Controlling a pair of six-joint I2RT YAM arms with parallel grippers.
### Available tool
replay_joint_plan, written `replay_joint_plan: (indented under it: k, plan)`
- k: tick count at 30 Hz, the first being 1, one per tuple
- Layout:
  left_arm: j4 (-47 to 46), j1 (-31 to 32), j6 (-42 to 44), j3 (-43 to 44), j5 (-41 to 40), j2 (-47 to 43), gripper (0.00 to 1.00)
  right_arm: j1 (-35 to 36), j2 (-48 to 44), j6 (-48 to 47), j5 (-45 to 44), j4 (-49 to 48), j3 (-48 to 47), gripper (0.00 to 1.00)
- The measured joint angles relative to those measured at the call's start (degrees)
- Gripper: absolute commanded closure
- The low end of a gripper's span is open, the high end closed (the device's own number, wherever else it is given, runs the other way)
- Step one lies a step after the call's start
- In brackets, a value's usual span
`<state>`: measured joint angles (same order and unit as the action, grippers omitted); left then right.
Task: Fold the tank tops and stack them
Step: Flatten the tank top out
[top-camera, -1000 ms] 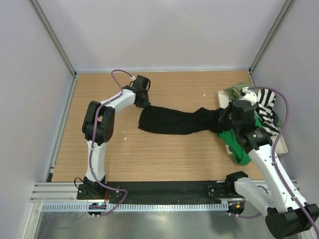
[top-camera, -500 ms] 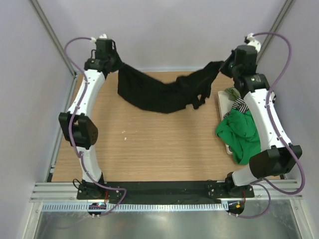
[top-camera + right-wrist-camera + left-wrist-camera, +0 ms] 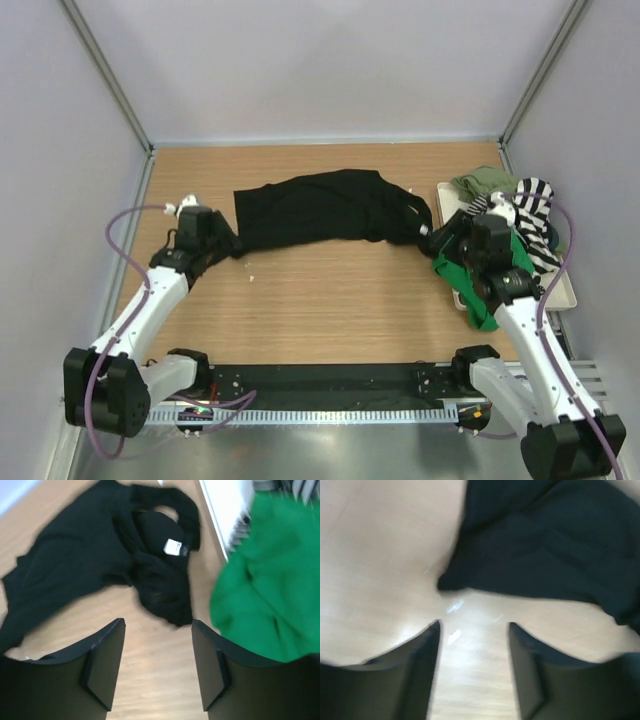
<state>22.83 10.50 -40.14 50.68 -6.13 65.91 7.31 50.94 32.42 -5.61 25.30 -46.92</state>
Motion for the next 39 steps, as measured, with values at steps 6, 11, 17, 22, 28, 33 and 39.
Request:
replay_joint_plan:
  k: [6,11,17,22,28,33,39]
  plan:
    - [0.2,0.28,-3.39,-18.03,-3.54,-14.36,0.16,0.0,-13.62,0.92,-1.77,2.78,10.47,0.35]
    - [-2.89,0.28,-4.04,-17.46,-4.96,-17.75,0.16,-0.04,-8.66,-0.26,1.44,-0.94,9.38,0.47]
    - [-4.92,0.28,-2.78,-9.62,-3.26,-0.33,0.18,0.2,12.22,-2.34,9.01,-4.52,5.31,0.48]
    - [-5.53,0.28,-1.29,-5.44,-3.17,8.33,0.19,1.27,24.92,-3.37,11.45,-5.57,-2.73,0.46]
    - [-7.52,0.28,-0.79,-1.92,-1.66,13.38,0.19,2.58,38.95,-3.89,12.96,-8.13,-15.28,0.51]
    - [-9.49,0.28,0.13,-1.95,0.87,13.4,0.18,3.52,51.89,-4.63,14.19,-8.39,-26.8,0.54]
    - [-12.59,0.28,0.07,-4.15,2.97,10.73,0.18,5.07,64.02,-5.7,14.23,-7.39,-36.92,0.53]
